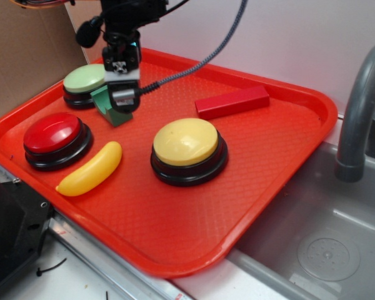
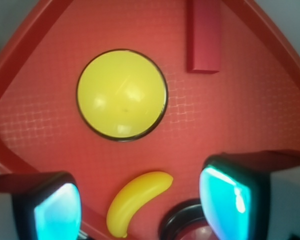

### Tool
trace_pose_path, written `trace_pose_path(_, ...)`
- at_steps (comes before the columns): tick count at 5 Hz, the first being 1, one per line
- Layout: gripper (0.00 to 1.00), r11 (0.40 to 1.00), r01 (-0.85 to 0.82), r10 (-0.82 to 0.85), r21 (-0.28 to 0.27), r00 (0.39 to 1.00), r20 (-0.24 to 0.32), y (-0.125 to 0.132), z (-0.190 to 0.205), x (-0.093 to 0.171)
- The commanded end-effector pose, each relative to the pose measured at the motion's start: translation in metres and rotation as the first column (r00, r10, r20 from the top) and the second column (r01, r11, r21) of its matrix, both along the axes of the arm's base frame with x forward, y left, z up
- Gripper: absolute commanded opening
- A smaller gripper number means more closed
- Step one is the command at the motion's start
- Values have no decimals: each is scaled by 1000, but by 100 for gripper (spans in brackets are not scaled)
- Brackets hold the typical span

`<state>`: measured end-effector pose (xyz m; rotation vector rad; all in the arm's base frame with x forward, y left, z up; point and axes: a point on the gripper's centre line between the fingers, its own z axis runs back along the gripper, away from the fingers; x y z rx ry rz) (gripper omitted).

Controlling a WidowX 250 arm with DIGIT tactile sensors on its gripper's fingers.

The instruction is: Push the yellow button.

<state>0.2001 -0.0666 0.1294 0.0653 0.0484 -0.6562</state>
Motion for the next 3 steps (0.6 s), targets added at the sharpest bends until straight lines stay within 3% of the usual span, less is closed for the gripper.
trace_pose_path(1,100,999,-24,25,-22,998,55,-1,22,-5)
trace_pose_path(3,100,998,-46,47,-33,998,42,7,33,-15)
